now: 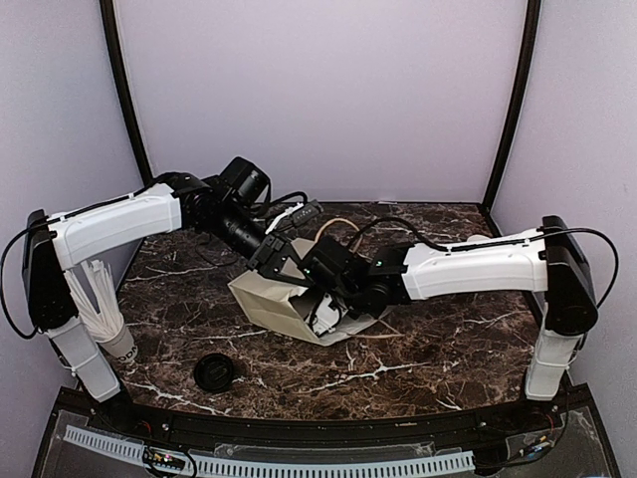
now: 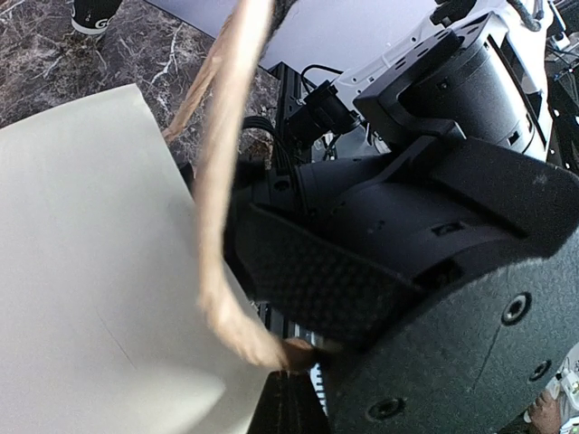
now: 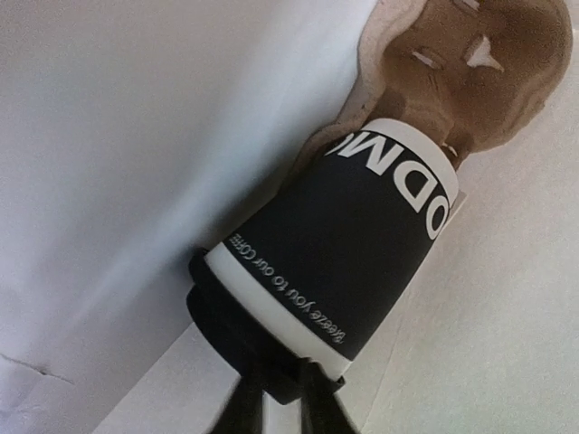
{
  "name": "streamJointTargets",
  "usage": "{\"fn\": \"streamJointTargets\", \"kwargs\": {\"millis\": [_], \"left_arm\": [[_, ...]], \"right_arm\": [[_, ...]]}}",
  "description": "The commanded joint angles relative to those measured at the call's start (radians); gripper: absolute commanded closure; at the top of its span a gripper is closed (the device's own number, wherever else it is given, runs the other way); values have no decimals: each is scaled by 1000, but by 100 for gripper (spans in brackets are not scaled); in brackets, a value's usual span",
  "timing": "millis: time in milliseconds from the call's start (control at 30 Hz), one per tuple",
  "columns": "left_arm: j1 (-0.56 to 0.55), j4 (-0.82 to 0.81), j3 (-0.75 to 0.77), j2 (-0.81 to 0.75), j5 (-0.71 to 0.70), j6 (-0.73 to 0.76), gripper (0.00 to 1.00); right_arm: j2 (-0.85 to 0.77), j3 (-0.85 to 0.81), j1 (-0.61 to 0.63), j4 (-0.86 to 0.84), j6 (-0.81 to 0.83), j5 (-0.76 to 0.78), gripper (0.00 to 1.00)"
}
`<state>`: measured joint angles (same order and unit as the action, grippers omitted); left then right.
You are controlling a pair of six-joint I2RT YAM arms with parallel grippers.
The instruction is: Pack the takeout coffee
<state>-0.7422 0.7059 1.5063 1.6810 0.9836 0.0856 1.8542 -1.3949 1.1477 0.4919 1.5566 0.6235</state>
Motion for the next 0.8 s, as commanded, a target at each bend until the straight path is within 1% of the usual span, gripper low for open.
{"fn": "streamJointTargets", "kwargs": {"millis": [0,67,133,267,333,533,767], "left_arm": [[-43,-72,13,-36,125,16,100],[-43,-74,11,-35,120,18,100],[-43,-74,10,-35,116,20,100],[-43,-72,12,-29,99,30,100],[-43,-64,16,-24,91,37,100],[-36,-60,17,-15,54,50,100],[-28,-120,14,-15,-23,21,100]], "right_arm": [[26,30,-4,-100,47,10,93],[10,33,-4,-100,39,4,98],[-11,33,0,-79,27,-2,100],[-70,28,16,8,-15,-22,100],[-103,20,30,90,-49,-31,100],[-198,4,75,277,-180,-35,100],[-269,-49,122,491,-353,-55,100]]}}
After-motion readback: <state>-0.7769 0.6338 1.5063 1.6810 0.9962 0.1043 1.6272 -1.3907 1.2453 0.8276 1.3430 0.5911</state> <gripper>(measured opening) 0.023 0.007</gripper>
